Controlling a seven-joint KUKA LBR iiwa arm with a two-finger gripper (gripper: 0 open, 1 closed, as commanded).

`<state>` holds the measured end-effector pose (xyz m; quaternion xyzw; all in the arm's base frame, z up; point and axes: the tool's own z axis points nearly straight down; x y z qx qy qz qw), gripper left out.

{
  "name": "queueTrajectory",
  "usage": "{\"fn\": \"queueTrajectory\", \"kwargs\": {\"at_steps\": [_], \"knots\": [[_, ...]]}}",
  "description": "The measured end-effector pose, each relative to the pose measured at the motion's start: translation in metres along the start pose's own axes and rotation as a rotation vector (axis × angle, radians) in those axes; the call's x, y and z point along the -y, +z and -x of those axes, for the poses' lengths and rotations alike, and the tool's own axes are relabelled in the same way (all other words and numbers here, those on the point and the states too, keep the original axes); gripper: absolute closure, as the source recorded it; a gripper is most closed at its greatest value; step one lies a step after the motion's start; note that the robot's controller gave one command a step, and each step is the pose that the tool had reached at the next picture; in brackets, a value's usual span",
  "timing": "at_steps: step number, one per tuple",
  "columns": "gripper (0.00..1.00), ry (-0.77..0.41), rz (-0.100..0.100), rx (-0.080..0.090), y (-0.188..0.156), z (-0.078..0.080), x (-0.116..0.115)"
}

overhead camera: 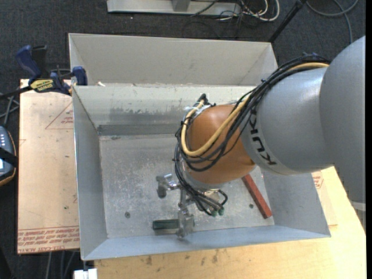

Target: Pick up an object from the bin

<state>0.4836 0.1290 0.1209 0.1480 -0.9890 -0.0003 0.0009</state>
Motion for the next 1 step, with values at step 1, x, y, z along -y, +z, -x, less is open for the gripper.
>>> {"fn": "queueTrajectory", "kwargs": {"at_steps": [1], "knots": [[1.00,-0.191,0.000,0.010,0.0492,0.0034,-0.0064]]}}
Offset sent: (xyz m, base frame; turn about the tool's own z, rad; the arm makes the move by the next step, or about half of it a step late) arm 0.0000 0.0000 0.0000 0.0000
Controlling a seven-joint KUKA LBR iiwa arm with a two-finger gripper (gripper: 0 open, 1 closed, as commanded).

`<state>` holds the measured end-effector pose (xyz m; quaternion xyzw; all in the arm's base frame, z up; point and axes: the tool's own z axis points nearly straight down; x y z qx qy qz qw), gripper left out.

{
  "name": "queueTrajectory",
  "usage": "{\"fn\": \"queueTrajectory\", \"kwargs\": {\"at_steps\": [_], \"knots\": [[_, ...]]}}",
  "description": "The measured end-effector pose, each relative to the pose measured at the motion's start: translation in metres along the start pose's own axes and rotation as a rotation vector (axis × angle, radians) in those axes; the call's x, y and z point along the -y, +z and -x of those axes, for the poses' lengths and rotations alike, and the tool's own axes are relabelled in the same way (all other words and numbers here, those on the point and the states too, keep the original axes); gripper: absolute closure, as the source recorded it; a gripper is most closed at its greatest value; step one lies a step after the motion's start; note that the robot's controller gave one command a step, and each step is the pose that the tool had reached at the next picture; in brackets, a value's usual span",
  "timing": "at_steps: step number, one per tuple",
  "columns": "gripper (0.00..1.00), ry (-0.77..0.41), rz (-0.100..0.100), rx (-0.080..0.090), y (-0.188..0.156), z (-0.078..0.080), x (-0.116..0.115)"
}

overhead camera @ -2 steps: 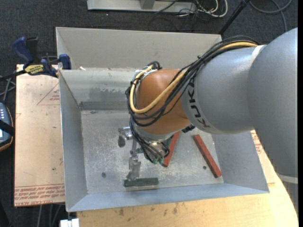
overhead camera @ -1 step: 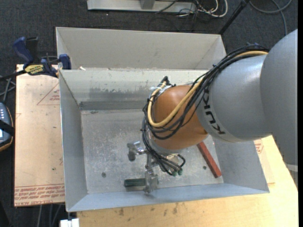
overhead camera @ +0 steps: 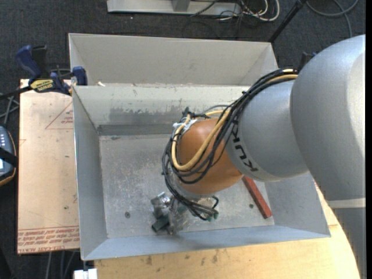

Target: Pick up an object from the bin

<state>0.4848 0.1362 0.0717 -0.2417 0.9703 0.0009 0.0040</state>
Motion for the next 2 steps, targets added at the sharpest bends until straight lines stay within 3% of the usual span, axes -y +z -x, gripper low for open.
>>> {"fn": "queueTrajectory", "kwargs": {"at_steps": [1,2], "knots": [[1.00,0.000,0.000,0.000,0.000,0.000,0.000],[1.00,0.033,0.001,-0.008,-0.212,0.039,0.011]]}}
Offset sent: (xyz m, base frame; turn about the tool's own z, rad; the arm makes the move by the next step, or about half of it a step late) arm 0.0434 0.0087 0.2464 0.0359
